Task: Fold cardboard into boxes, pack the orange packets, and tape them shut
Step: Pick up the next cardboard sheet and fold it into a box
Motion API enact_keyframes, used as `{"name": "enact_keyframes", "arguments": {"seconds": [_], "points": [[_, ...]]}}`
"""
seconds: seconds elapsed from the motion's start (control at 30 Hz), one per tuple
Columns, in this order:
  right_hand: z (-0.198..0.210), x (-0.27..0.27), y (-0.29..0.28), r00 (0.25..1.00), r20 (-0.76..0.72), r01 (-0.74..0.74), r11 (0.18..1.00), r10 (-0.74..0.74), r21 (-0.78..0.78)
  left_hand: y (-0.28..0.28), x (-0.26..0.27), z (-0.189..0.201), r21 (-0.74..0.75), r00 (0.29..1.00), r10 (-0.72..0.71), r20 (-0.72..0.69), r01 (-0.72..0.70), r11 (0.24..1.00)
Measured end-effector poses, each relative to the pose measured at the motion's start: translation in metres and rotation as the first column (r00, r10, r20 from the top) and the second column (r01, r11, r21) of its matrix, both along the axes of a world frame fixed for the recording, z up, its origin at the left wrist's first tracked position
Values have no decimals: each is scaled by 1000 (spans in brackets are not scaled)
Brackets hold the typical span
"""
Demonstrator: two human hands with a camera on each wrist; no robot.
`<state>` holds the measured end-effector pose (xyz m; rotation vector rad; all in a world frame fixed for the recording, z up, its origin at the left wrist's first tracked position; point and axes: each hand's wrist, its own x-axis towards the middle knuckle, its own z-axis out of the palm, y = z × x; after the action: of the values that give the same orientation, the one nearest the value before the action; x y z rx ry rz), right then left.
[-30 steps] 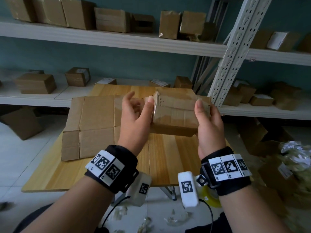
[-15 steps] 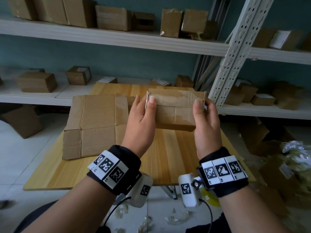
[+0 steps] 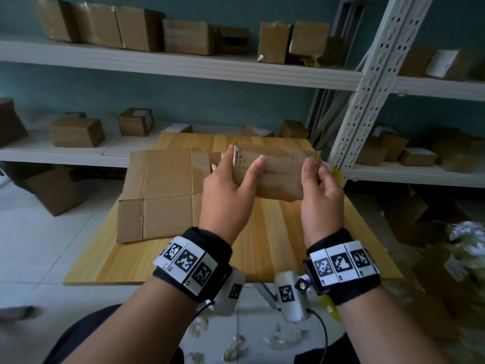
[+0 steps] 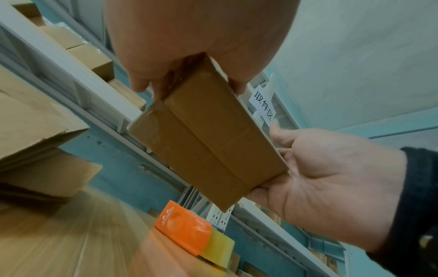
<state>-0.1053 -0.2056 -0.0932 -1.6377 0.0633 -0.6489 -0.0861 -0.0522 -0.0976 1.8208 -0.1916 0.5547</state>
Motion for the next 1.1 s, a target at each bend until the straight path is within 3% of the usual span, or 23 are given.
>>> {"name": "enact_keyframes", "arguments": {"seconds": [0.1, 0.43, 0.6, 0.67, 0.8, 0.97, 1.1], "points": [[-2, 1, -1, 1000, -24, 11, 1000, -11, 2, -3, -5, 2, -60, 1000, -10, 23, 12, 998], [11, 6, -2, 993, -6, 117, 966, -118, 230, -10, -3, 8, -242, 995, -55, 81, 74, 967], [13, -2, 3, 974, 130, 164, 973, -186, 163, -7, -2, 11, -415, 994, -26, 106, 68, 907], [15, -6, 4, 985, 123, 99, 982, -119, 158, -6, -1, 12, -439, 994, -27, 110, 73, 896], [14, -8, 5, 986, 160, 43, 999, -44, 11, -9, -7, 13, -407, 981, -99, 167, 160, 899], [12, -6, -1, 983, 182, -35, 999, 27, 36, -14, -14, 12, -300, 956, -51, 288, 140, 944], [11, -3, -2, 986, 163, 24, 999, -29, 32, -15, -20, 12, -241, 939, -101, 329, 187, 952]]}}
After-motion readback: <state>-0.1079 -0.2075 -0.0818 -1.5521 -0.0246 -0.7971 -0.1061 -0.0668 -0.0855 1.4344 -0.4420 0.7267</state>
